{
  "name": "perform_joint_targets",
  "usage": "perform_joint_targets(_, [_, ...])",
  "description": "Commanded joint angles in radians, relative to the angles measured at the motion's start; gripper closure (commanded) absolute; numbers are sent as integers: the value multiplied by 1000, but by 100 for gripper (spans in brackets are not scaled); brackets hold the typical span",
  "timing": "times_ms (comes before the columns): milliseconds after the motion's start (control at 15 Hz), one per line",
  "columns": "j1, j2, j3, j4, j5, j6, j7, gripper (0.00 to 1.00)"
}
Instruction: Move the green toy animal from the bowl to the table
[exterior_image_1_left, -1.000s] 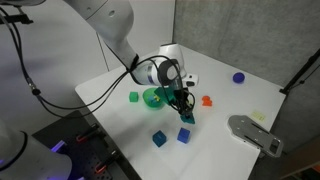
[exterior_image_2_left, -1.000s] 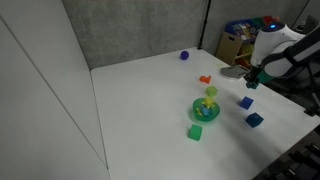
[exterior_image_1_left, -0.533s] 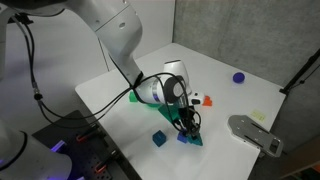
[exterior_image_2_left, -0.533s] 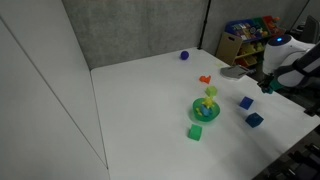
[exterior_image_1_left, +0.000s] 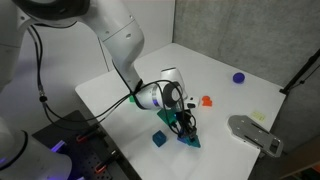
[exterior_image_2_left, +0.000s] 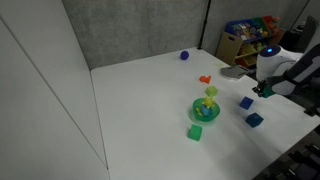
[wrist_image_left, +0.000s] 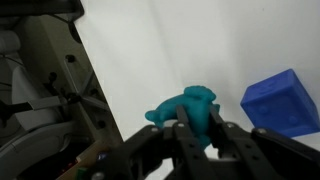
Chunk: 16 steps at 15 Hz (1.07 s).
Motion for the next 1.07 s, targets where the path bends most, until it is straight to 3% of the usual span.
perform_joint_targets(0, [48,35,-26,19,15,12,16,48])
perform_joint_targets(400, [96,-35,-32,-9,22,-13,-19,1])
perform_joint_targets(667, [74,-123,-9,-27,56,-46,-55,0])
perform_joint_targets(1000, [-38,-305,130,-83,185,-116,-207,0])
